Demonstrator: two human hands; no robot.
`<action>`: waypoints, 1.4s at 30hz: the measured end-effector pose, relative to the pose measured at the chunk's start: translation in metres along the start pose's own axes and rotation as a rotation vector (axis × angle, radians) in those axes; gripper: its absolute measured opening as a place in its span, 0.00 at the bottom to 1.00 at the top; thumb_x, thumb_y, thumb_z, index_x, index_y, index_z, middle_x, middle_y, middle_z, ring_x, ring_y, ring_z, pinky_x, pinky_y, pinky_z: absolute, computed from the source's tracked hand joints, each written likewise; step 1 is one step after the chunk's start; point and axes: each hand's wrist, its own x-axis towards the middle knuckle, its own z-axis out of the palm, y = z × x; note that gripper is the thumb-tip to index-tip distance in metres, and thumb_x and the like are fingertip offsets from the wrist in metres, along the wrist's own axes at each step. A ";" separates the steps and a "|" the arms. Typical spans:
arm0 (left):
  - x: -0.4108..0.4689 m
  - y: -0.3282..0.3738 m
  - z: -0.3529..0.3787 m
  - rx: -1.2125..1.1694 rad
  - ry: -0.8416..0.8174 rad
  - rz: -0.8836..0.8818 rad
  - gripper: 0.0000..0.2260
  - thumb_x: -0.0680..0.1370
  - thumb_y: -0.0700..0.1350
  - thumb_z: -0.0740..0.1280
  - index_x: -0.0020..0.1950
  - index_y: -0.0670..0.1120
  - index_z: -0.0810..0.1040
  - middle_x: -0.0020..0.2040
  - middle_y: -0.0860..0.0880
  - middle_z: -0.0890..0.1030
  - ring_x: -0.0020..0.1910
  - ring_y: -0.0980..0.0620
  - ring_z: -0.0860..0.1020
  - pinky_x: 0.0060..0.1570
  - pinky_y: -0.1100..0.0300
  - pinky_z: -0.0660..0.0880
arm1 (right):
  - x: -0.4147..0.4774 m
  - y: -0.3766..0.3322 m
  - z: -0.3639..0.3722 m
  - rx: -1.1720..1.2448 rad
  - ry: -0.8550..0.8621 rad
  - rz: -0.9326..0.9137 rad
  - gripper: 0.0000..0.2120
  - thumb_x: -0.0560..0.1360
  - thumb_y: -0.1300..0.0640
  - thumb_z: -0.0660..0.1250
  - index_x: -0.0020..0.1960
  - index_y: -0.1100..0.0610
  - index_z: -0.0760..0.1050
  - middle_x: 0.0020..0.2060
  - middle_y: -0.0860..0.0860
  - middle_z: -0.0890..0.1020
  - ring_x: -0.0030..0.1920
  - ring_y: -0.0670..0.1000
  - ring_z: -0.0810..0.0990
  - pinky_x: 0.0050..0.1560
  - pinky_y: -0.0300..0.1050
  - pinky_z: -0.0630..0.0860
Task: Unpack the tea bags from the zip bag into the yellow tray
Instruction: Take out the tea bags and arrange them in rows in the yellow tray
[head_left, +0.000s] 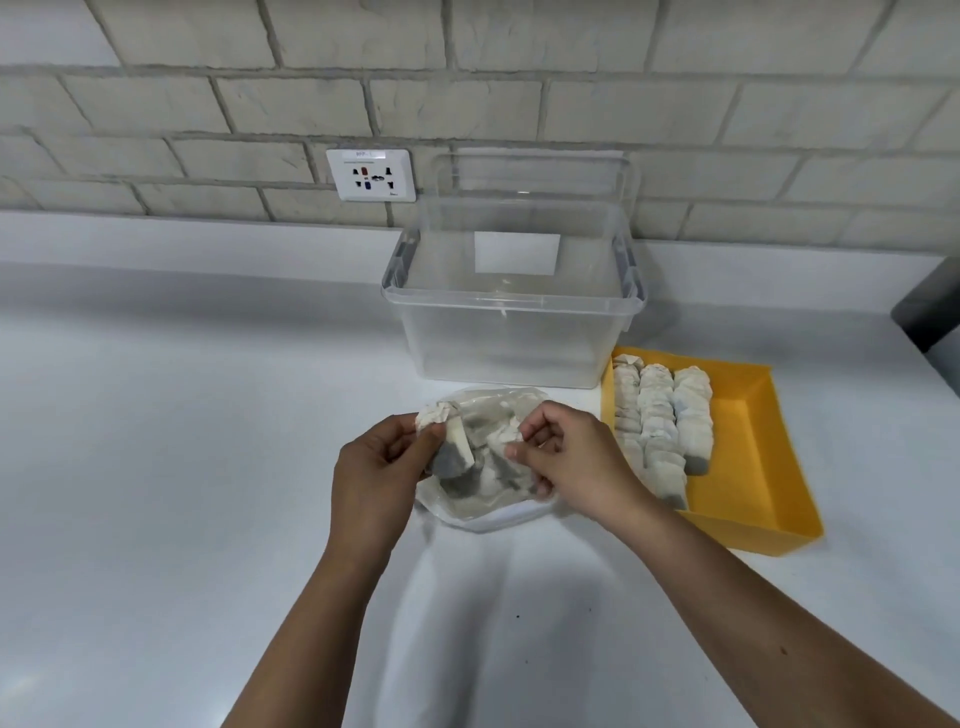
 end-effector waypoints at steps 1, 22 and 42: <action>-0.001 0.002 0.007 -0.002 -0.027 0.006 0.05 0.77 0.42 0.72 0.44 0.50 0.86 0.40 0.47 0.87 0.42 0.45 0.84 0.55 0.46 0.80 | -0.006 -0.002 -0.012 0.021 0.008 -0.016 0.07 0.72 0.62 0.74 0.46 0.56 0.77 0.35 0.52 0.75 0.27 0.50 0.77 0.29 0.45 0.79; 0.000 0.013 0.131 0.009 -0.412 0.003 0.05 0.78 0.40 0.70 0.44 0.45 0.84 0.38 0.46 0.85 0.37 0.53 0.82 0.46 0.54 0.81 | -0.015 0.063 -0.160 -0.796 0.038 0.190 0.05 0.74 0.54 0.71 0.47 0.50 0.75 0.46 0.49 0.80 0.47 0.53 0.79 0.49 0.48 0.78; -0.002 0.006 0.140 -0.090 -0.436 -0.200 0.05 0.76 0.41 0.73 0.48 0.40 0.83 0.43 0.43 0.87 0.42 0.46 0.85 0.42 0.57 0.83 | -0.037 0.036 -0.140 -0.321 0.437 -0.061 0.07 0.73 0.52 0.72 0.51 0.49 0.79 0.43 0.44 0.80 0.35 0.40 0.75 0.41 0.34 0.73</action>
